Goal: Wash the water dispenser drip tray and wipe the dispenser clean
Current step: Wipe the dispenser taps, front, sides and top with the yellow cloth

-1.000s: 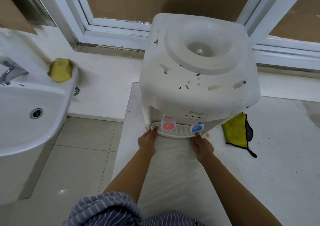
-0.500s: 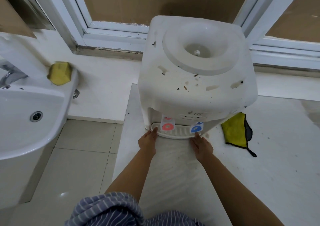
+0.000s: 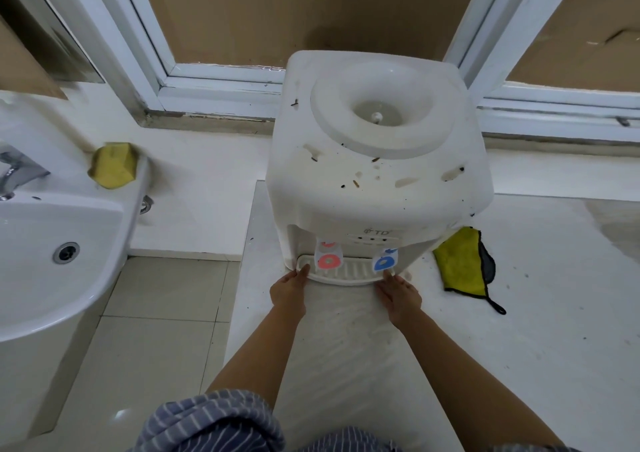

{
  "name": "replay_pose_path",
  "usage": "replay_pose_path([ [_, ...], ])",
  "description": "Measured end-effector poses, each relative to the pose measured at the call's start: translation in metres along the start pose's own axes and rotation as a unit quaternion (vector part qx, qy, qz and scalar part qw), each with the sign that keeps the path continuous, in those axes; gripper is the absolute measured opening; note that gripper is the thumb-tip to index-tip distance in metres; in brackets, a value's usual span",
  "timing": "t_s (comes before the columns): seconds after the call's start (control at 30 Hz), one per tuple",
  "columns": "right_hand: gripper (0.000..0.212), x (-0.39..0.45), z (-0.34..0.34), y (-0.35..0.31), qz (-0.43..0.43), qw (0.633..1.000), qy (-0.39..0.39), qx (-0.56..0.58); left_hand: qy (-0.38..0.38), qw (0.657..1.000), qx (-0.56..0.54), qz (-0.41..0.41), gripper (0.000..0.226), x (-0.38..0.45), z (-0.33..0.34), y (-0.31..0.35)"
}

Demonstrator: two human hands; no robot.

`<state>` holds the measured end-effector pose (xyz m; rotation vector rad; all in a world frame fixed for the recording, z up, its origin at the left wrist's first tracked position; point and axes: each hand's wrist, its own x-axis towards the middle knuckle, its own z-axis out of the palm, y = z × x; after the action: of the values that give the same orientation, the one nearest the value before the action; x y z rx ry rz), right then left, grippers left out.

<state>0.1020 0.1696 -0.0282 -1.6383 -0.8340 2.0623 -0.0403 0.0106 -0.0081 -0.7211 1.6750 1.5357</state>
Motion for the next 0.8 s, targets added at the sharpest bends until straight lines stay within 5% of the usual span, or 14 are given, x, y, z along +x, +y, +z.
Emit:
replay_pose_path([
  [0.2,0.02,-0.005,-0.015,-0.021,0.038,0.999,-0.005,-0.033,0.016,0.998,0.046,0.037,0.036,-0.011,0.015,-0.009],
  [0.37,0.03,-0.006,-0.059,-0.038,0.0,1.0,0.01,-0.028,0.024,0.999,0.0,-0.024,0.02,-0.031,0.037,-0.035],
  [0.6,0.024,0.01,-0.126,-0.082,-0.068,0.993,0.082,-0.054,-0.18,0.97,0.124,-0.103,0.013,-0.09,0.115,-0.078],
  [0.8,0.027,0.038,-0.166,-0.12,-0.134,0.969,0.113,-0.176,-0.221,0.963,0.137,-0.07,0.018,-0.095,0.201,-0.087],
])
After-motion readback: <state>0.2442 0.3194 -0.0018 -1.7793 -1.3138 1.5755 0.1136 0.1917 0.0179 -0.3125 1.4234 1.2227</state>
